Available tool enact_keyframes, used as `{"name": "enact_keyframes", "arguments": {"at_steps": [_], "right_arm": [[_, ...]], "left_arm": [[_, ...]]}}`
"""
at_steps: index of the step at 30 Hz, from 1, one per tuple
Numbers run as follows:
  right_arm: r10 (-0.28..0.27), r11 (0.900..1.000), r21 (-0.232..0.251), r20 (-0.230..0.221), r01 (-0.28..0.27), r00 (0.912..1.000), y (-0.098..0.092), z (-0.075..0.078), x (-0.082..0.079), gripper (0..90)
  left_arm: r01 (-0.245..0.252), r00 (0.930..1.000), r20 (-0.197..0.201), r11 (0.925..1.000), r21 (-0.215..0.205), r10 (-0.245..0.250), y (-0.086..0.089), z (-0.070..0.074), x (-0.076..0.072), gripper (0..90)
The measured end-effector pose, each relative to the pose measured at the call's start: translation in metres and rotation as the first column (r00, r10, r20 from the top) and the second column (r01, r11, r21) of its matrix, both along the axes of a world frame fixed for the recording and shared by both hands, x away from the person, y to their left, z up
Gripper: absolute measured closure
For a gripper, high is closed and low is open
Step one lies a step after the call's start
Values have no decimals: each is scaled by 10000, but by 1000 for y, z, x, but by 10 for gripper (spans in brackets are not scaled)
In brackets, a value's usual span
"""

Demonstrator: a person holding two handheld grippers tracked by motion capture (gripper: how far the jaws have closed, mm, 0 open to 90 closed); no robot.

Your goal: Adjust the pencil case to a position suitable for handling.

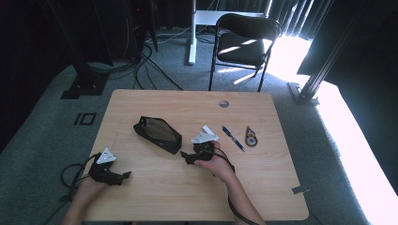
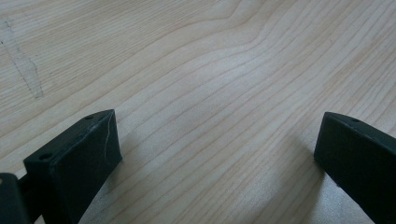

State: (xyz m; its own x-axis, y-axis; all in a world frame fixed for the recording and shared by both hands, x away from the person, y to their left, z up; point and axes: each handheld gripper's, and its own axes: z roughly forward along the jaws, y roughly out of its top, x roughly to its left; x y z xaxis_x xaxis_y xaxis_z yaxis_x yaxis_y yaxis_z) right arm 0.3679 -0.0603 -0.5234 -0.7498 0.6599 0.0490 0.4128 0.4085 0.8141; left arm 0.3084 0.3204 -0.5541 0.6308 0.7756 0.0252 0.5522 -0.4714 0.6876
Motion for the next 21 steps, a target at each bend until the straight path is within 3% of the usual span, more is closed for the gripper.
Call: {"name": "enact_keyframes", "arguments": {"at_steps": [2,4,6,9,21], "right_arm": [[3,10000,13,77,-3,10000,2,0,1,353],[192,9998,-16,107,-192,9998,4,1,4,434],[172,9995,271,200,-178,9997,7,4,8,462],[246,9994,221,349,-254,9991,10,6,10,464],[486,9988,-13,46,-486,9988,21,9,18,607]], "left_arm": [[-1,10000,-2,10000,-1,1,0,0,0,6],[-1,10000,-1,10000,-2,1,0,0,0,6],[0,10000,-2,10000,-1,0,0,0,0,6],[0,10000,-2,10000,-3,0,0,0,0,6],[-1,10000,-2,10000,-4,1,0,0,0,6]]}}
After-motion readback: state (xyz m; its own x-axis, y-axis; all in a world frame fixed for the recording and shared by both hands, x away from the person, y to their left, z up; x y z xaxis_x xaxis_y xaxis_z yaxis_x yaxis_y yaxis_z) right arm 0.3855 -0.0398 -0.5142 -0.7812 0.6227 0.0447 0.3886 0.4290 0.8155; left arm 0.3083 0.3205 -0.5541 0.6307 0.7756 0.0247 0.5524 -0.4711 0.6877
